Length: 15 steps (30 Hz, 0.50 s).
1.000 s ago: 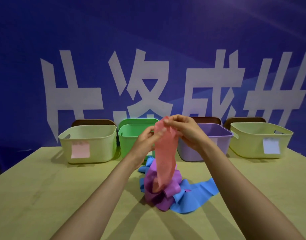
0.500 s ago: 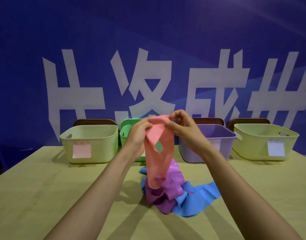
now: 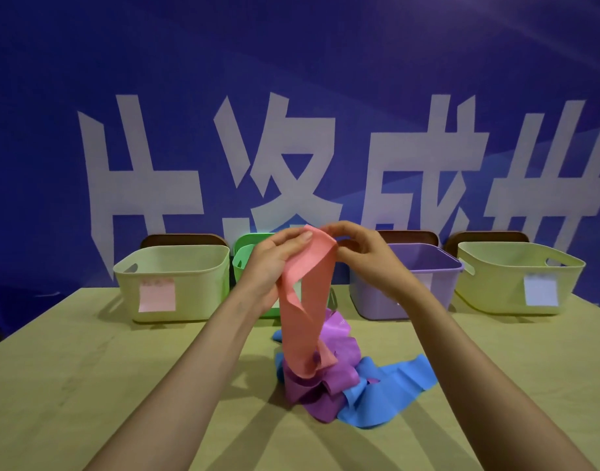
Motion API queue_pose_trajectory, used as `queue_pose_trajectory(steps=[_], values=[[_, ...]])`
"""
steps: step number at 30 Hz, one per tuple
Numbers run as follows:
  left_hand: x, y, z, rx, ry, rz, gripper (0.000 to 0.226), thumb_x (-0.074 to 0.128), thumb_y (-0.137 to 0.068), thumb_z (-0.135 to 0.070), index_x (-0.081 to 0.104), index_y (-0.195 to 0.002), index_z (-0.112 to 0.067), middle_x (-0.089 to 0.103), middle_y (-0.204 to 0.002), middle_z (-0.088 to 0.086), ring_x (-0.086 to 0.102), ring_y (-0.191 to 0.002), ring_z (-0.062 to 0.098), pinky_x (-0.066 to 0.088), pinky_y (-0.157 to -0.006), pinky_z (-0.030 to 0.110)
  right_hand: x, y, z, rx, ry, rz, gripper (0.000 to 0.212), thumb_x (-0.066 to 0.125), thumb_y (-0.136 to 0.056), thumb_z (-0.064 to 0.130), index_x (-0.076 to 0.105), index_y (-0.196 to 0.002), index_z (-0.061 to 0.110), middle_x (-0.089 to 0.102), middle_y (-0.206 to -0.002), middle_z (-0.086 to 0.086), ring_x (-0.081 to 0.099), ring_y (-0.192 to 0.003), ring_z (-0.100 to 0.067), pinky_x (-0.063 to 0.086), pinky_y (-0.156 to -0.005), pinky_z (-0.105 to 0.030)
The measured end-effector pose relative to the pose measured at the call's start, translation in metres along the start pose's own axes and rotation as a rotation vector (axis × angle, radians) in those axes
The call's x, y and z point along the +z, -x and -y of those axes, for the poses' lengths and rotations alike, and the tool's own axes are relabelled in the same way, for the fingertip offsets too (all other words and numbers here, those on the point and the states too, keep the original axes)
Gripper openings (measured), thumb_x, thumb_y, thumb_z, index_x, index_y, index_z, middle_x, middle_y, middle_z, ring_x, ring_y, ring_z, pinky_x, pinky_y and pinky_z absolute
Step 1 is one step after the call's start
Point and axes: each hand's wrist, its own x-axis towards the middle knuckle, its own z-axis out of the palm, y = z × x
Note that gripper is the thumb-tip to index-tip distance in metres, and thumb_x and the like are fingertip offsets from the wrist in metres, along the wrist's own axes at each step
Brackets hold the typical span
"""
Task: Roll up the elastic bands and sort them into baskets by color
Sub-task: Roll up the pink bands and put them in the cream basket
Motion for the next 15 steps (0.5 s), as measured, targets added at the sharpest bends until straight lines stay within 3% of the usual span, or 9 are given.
queue_pose_trajectory(steps=[2,6,10,13,15], values=[[0.003,0.0,-0.002,0.036,0.022,-0.041,0.013,0.067,-0.085,-0.013,0.069,-0.097,-0.013,0.069,-0.088,0.005,0.064,-0.077,0.015,0.053,-0.066,0.023,0.0,0.002,0.005,0.019,-0.115,0.047,0.028,0.049,-0.094,0.001,0.062,-0.114,0.015,0.067,-0.104,0.002,0.065,-0.094,-0.004,0.053,-0.079,-0.019],[0.006,0.002,-0.005,0.118,-0.08,-0.075,0.014,0.071,-0.082,-0.013,0.071,-0.095,-0.016,0.069,-0.105,0.013,0.066,-0.095,0.024,0.054,-0.083,0.034,0.001,0.005,0.017,0.046,-0.278,0.001,0.024,0.058,-0.089,0.031,0.067,-0.106,0.016,0.071,-0.098,-0.004,0.069,-0.094,-0.015,0.056,-0.082,-0.027],[0.002,0.01,-0.001,0.223,-0.177,-0.025,0.034,0.074,-0.077,-0.004,0.062,-0.106,-0.018,0.064,-0.11,0.003,0.064,-0.099,0.017,0.054,-0.085,0.031,0.0,-0.004,0.029,0.042,-0.228,-0.21,0.01,0.061,-0.091,0.014,0.067,-0.095,0.008,0.069,-0.084,-0.004,0.068,-0.077,-0.013,0.058,-0.069,-0.025],[-0.01,0.016,0.028,0.173,-0.539,0.004,0.043,0.073,-0.075,0.003,0.055,-0.111,-0.013,0.062,-0.106,0.002,0.06,-0.087,0.016,0.052,-0.073,0.021,-0.008,-0.013,0.038,0.093,-0.309,-0.31,0.01,0.057,-0.094,0.015,0.065,-0.093,0.009,0.067,-0.083,-0.005,0.067,-0.072,-0.011,0.056,-0.062,-0.023],[-0.021,0.019,0.056,0.048,-0.853,-0.004,0.026,0.07,-0.08,-0.006,0.062,-0.104,-0.013,0.066,-0.098,0.003,0.059,-0.083,0.017,0.048,-0.07,0.025,-0.011,-0.016,0.044,0.142,-0.391,-0.358,0.009,0.055,-0.095,0.013,0.062,-0.093,0.007,0.066,-0.084,-0.006,0.067,-0.07,-0.01,0.055,-0.061,-0.022]])
